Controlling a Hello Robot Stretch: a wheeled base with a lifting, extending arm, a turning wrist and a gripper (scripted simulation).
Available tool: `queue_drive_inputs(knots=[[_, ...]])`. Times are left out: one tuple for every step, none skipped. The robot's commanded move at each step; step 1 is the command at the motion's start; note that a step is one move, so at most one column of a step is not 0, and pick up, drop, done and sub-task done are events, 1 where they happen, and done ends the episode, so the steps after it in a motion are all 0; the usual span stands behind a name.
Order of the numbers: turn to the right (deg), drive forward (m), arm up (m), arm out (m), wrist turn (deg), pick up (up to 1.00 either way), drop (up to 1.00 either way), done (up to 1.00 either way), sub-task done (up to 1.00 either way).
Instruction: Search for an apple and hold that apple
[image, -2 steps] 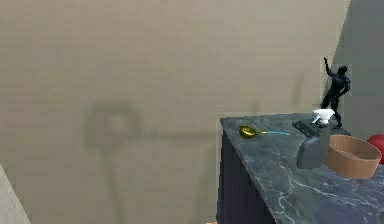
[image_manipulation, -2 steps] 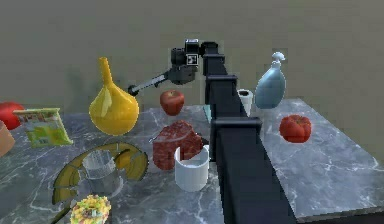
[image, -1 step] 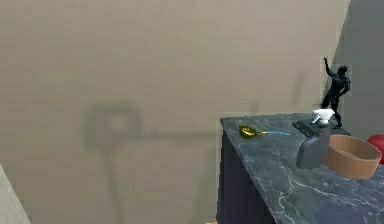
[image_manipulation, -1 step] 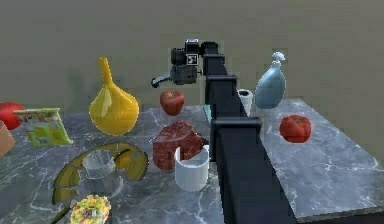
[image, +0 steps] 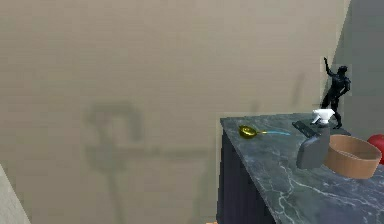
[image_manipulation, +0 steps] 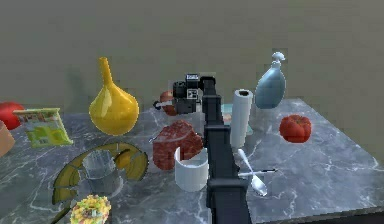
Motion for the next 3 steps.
queue_drive_inputs(knots=[[0.0,0.0,0.0,0.0,0.0,1.0,0.0,0.0,0.0],[0.0,0.0,0.1,0.0,0.0,0.0,0.0,0.0,0.0],[0.0,0.0,0.0,0.0,0.0,0.0,0.0,1.0,0.0]])
